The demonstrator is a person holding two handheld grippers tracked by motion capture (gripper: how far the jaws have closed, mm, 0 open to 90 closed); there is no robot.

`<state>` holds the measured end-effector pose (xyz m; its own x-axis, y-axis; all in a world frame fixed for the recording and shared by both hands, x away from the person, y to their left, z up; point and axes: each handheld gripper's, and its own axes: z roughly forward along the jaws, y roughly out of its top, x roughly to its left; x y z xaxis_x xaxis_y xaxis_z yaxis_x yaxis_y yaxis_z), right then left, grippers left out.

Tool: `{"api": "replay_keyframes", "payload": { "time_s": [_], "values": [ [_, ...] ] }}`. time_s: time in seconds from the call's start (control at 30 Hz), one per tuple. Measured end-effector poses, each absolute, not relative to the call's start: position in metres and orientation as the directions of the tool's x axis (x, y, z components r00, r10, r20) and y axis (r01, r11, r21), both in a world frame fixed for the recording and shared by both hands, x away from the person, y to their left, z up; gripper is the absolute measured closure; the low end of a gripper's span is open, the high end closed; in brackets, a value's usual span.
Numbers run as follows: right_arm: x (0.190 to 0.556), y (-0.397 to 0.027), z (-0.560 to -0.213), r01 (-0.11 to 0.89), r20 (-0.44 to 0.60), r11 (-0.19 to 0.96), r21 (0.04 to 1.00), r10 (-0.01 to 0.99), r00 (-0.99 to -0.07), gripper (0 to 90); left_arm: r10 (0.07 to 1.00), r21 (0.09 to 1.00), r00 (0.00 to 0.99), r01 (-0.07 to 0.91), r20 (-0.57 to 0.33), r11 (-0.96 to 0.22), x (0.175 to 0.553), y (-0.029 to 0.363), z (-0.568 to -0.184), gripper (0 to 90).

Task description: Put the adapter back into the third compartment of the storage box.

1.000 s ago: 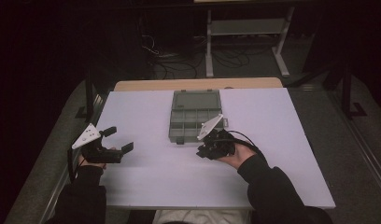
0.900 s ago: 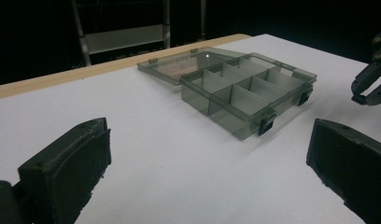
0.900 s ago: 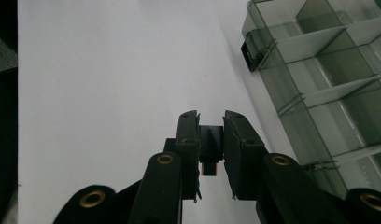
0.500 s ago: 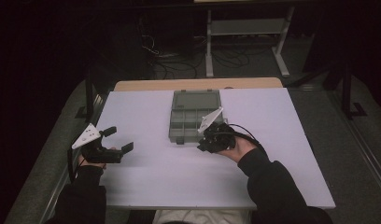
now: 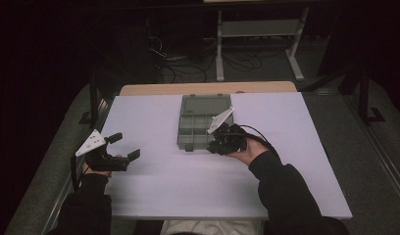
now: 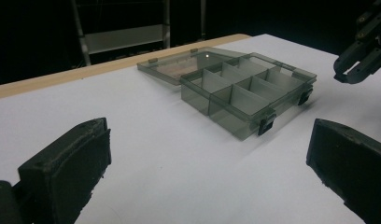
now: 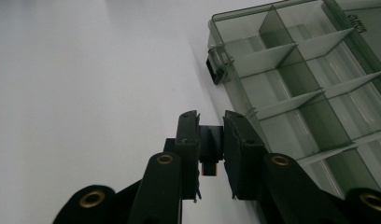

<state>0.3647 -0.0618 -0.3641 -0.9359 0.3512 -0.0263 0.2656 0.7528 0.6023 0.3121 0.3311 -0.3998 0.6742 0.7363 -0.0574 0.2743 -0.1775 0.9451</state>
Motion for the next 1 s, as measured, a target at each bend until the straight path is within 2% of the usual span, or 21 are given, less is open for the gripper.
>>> {"api": "replay_keyframes", "payload": {
  "time_s": [1.0],
  "values": [
    [0.405, -0.077, -0.361, 0.337, -0.031, 0.710, 0.618, 0.450, -0.892, 75.0, 0.736, 0.945, 0.674, 0.275, -0.058, -0.178, 0.312, 0.331, -0.400, 0.0]
  ]
}}
